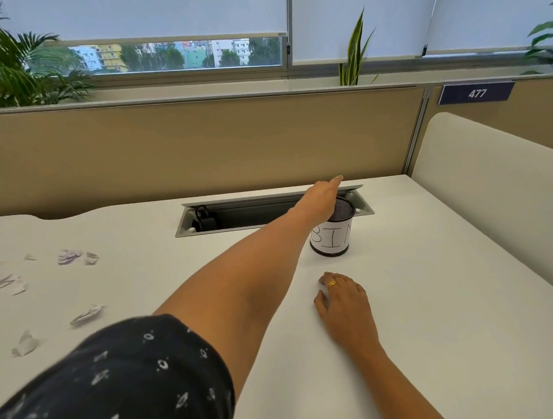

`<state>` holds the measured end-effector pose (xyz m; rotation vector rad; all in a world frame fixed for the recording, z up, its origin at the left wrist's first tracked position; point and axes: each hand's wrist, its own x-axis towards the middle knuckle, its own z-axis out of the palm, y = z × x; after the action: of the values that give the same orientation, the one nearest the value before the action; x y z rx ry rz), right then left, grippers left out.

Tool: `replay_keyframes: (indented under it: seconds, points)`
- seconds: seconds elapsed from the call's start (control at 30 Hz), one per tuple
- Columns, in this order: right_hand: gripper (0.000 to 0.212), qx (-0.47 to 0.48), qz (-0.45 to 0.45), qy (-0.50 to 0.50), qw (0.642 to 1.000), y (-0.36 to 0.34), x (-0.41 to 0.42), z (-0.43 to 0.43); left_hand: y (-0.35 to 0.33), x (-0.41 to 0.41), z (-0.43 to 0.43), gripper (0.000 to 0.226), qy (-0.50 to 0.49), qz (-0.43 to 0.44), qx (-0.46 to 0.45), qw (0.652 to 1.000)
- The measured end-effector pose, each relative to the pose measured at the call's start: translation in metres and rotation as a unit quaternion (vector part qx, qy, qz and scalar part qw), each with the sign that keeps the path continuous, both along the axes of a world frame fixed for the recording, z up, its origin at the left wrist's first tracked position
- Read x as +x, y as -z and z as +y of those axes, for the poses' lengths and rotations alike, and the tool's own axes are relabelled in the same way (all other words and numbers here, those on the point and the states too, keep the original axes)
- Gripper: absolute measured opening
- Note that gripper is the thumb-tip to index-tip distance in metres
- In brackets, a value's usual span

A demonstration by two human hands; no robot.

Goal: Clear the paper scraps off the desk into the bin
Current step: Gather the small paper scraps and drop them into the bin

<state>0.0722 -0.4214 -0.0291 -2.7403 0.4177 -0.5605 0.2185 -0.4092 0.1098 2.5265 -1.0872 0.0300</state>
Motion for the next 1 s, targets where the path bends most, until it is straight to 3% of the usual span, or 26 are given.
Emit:
replay_keyframes:
  seconds: [0.33, 0.63, 0.8, 1.0]
  points:
    - [0.032, -0.013, 0.02, 0.01, 1.0, -0.003, -0.002, 0.001, 0.024, -0.017, 0.047, 0.049, -0.031, 0.021, -0.072, 0.997]
    - [0.036, -0.015, 0.061, 0.053, 0.997, -0.009, -0.008, 0.032, 0.081, -0.056, 0.208, 0.039, -0.187, 0.046, -0.04, 0.981]
    - [0.036, -0.028, 0.065, -0.025, 0.997, -0.005, -0.009, 0.083, 0.094, -0.082, 0.321, 0.034, -0.319, 0.001, -0.03, 0.947]
    - [0.046, -0.042, 0.091, -0.142, 0.985, 0.0, -0.007, 0.154, 0.1, -0.125, 0.413, 0.029, -0.425, -0.04, -0.094, 0.899]
